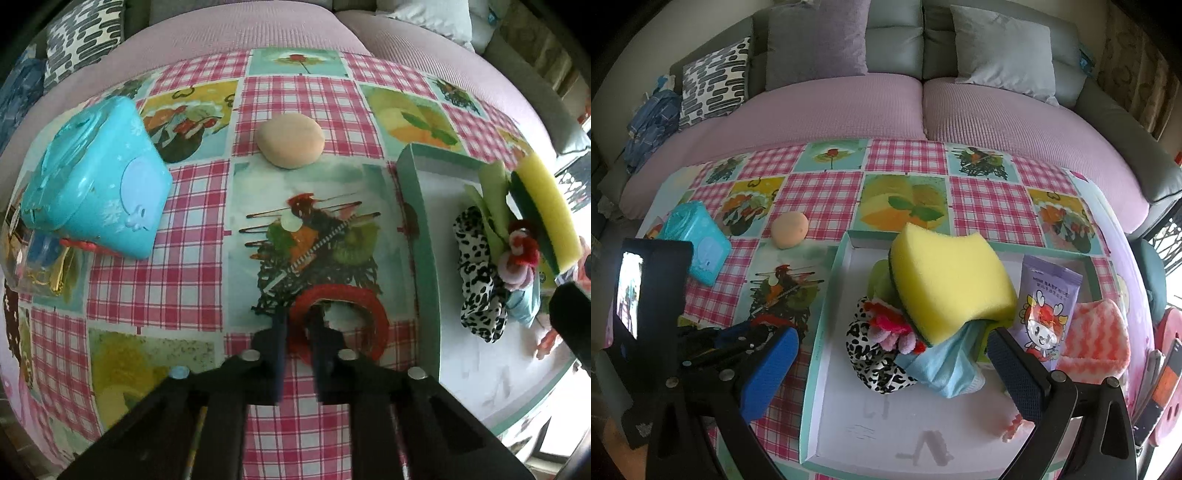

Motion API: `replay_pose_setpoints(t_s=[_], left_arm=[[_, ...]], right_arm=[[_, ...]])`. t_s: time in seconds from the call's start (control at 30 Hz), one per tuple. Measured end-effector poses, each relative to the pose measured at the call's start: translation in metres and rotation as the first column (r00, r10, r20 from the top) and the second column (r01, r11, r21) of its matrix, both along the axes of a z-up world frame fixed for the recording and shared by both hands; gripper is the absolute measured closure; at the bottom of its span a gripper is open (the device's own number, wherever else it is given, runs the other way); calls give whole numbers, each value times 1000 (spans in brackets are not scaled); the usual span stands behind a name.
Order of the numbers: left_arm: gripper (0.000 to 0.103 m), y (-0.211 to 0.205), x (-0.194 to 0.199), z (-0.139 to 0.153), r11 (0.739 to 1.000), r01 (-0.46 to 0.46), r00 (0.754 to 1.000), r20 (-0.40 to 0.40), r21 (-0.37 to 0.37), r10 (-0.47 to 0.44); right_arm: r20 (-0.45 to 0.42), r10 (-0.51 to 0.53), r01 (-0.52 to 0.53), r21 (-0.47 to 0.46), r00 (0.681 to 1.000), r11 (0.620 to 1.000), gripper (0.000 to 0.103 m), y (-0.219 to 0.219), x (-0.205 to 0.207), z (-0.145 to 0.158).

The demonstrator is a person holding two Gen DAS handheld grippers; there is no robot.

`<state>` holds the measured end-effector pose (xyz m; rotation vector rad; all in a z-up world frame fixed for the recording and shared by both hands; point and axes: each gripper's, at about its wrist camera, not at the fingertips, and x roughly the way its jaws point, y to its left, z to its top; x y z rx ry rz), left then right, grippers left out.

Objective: Organize soft objects
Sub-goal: 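Move the left tool to the red tape roll and grasp it, then grasp the beige round sponge with the right tool while the left tool holds the tape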

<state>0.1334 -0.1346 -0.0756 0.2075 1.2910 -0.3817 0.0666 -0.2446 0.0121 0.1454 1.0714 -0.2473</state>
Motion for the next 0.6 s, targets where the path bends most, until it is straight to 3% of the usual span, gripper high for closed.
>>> replay_pose_setpoints(t_s=[0.27, 0.6], left_arm=[[92, 28, 8, 15, 998, -58, 998, 29, -39, 59], [92, 76, 26, 31, 987, -161, 983, 89, -31, 163]], right_arm=[[3, 19, -19, 0, 1000, 1000, 0, 8, 4, -1], [90, 103, -105, 25, 991, 994, 0, 32, 30, 4]])
